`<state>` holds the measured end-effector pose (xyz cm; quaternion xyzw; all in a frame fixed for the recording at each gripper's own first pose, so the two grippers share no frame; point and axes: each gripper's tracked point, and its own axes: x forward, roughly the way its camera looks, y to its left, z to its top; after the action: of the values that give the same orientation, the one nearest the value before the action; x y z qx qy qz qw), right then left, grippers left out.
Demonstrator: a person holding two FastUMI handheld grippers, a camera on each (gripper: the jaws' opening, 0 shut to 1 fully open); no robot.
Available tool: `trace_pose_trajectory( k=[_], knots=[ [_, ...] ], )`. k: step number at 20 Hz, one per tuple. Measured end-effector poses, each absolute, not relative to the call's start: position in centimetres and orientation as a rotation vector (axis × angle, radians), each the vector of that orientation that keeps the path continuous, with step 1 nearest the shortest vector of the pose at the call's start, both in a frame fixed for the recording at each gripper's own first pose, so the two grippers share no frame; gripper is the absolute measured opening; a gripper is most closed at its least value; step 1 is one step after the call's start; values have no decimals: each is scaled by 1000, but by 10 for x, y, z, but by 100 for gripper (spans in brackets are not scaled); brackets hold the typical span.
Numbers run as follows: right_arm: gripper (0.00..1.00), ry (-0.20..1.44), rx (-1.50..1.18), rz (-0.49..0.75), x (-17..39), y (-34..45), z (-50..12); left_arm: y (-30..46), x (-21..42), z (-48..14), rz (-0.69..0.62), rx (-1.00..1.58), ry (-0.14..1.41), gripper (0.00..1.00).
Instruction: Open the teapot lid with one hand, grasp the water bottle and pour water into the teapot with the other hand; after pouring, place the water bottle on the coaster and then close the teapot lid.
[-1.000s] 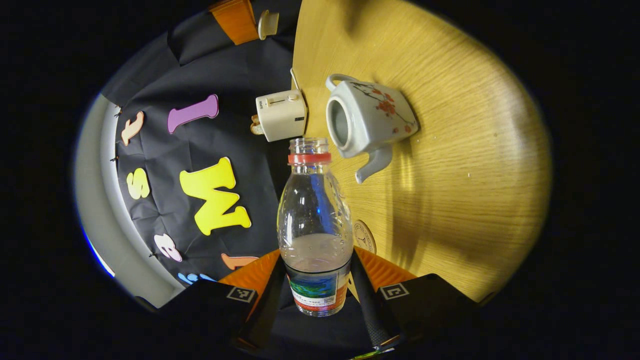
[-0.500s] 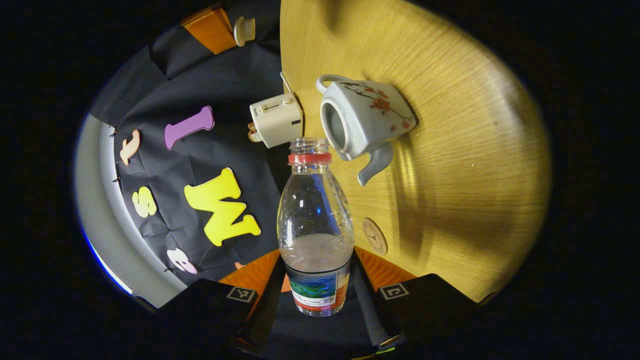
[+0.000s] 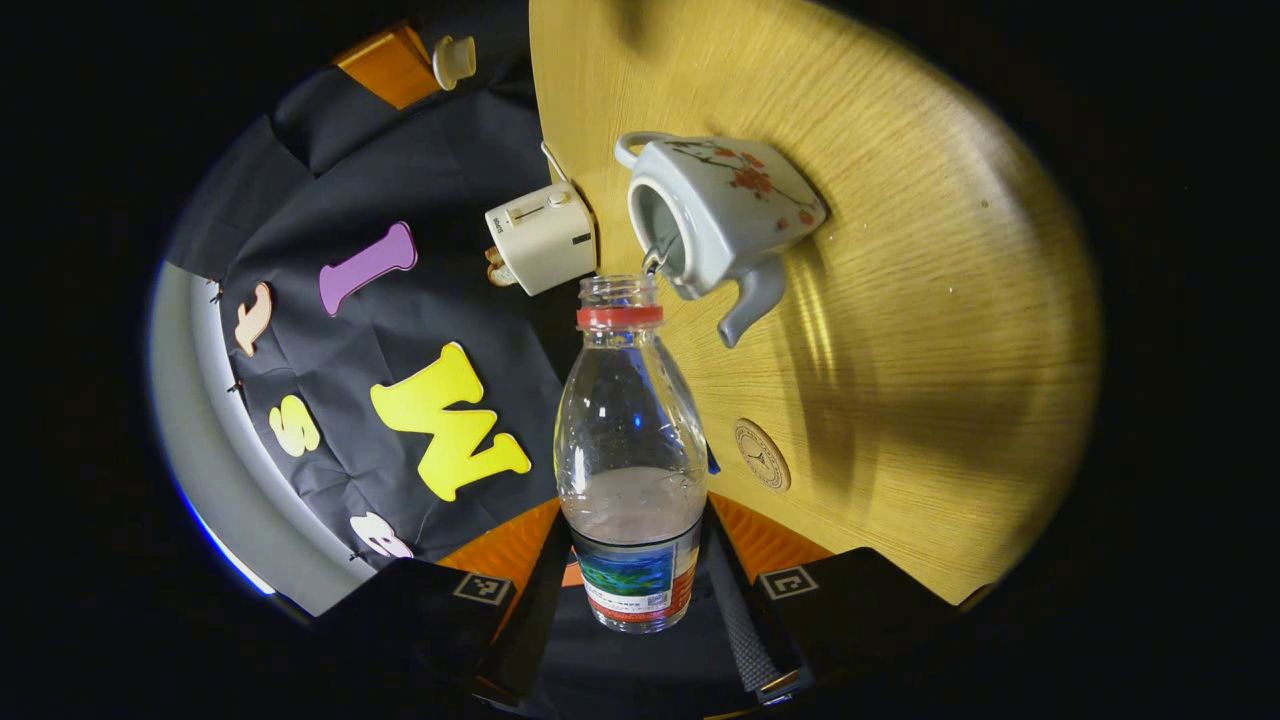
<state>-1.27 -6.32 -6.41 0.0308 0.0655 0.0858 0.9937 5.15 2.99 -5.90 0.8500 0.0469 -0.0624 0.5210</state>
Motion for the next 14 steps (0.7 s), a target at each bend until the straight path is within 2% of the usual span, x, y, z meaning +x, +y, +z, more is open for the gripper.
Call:
trace_pose_trajectory(
  k=[9,10,11,14],
  knots=[
    [0,133,76,175,-14,-67,-67,21,50,-52,-120,2122,72,75],
    [0,132,79,174,-14,-67,-68,21,50,-49,-118,2127,76,79],
    [0,133,80,173,-14,-68,-67,22,53,-46,-118,2130,78,75],
    [0,129,81,168,-15,-71,-68,22,57,-44,-120,2136,94,75]
  ],
)
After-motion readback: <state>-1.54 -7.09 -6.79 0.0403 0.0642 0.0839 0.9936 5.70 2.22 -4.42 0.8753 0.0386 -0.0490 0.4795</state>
